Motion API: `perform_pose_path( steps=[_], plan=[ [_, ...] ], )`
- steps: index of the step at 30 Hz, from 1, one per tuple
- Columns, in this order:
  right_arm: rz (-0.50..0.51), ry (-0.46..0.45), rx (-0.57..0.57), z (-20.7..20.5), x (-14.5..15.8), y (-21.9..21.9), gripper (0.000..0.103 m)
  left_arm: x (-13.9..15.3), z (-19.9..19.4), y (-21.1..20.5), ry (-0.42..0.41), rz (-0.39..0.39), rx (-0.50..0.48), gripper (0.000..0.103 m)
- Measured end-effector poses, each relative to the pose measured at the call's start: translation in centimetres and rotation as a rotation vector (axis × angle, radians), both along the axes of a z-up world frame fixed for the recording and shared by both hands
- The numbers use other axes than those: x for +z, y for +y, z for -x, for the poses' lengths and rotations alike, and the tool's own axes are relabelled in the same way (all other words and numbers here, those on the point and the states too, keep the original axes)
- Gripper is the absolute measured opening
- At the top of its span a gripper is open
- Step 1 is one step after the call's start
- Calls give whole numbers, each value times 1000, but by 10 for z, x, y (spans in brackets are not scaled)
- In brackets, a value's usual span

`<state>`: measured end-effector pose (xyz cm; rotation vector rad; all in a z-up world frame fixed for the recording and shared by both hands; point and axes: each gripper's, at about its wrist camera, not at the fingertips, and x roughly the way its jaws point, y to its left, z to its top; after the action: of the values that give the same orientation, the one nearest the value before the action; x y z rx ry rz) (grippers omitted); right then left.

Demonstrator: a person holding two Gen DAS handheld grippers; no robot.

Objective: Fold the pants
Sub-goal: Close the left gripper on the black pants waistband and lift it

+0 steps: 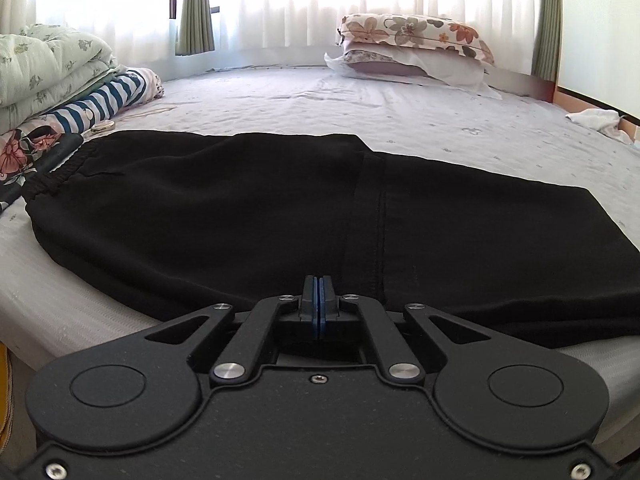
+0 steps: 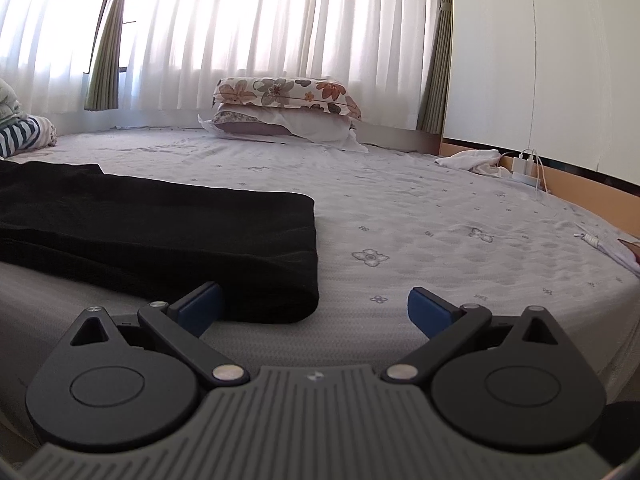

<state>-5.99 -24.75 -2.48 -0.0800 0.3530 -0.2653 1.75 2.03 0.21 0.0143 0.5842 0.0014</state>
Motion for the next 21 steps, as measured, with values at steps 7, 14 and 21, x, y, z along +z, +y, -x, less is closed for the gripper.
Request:
perform_pose_path(
  steps=[7,14,21],
  plan=[
    [-21,35,-87,-1,-2,-14,103,-2,1,-2,-9,-10,-4,3],
    [-147,12,-61,7,3,-24,103,2,1,-1,-8,9,-8,6],
    [-184,-98,14,6,25,-9,103,19,4,26,-66,87,18,20]
  ],
)
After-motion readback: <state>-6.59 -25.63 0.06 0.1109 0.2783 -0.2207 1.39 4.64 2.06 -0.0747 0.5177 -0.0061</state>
